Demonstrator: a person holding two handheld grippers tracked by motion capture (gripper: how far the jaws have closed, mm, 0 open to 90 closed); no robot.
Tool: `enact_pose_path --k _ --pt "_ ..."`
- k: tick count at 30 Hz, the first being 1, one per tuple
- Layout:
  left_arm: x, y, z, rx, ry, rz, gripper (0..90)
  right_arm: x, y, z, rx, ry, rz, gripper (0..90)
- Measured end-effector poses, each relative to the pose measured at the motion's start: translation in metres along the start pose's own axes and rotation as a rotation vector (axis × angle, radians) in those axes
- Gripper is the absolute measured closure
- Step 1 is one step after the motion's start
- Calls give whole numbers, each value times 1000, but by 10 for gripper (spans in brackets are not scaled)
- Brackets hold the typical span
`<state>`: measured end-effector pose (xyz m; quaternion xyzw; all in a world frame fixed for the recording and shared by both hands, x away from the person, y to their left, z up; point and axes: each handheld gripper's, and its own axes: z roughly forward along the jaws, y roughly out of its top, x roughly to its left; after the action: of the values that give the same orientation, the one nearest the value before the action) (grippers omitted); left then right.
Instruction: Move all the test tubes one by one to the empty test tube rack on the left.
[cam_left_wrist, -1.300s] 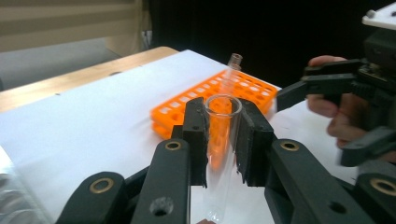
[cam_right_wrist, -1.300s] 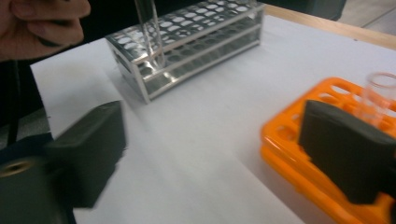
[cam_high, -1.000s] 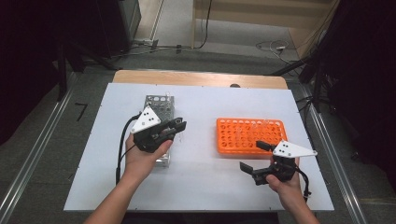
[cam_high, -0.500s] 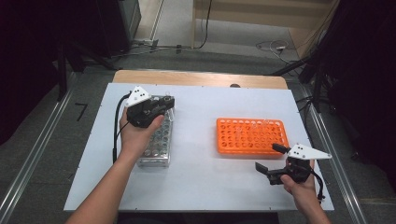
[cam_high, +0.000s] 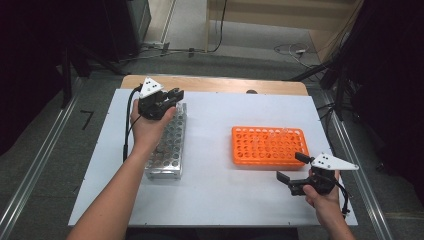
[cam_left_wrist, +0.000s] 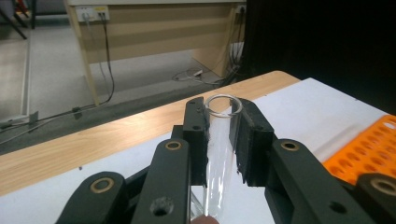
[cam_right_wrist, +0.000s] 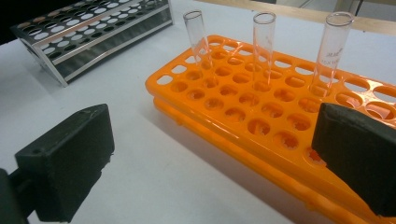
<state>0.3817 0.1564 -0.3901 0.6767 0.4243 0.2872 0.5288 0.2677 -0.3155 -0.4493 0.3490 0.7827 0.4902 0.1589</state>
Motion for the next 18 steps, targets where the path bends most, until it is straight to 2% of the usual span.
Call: enact_pose_path --k 6,10,18 --pt "8 -3 13 5 24 -9 759 0 0 1 1 0 -5 0" --pt "11 -8 20 28 37 -6 758 0 0 1 2 0 0 0" --pt "11 -14 28 57 40 -12 758 -1 -1 1 -2 8 2 0"
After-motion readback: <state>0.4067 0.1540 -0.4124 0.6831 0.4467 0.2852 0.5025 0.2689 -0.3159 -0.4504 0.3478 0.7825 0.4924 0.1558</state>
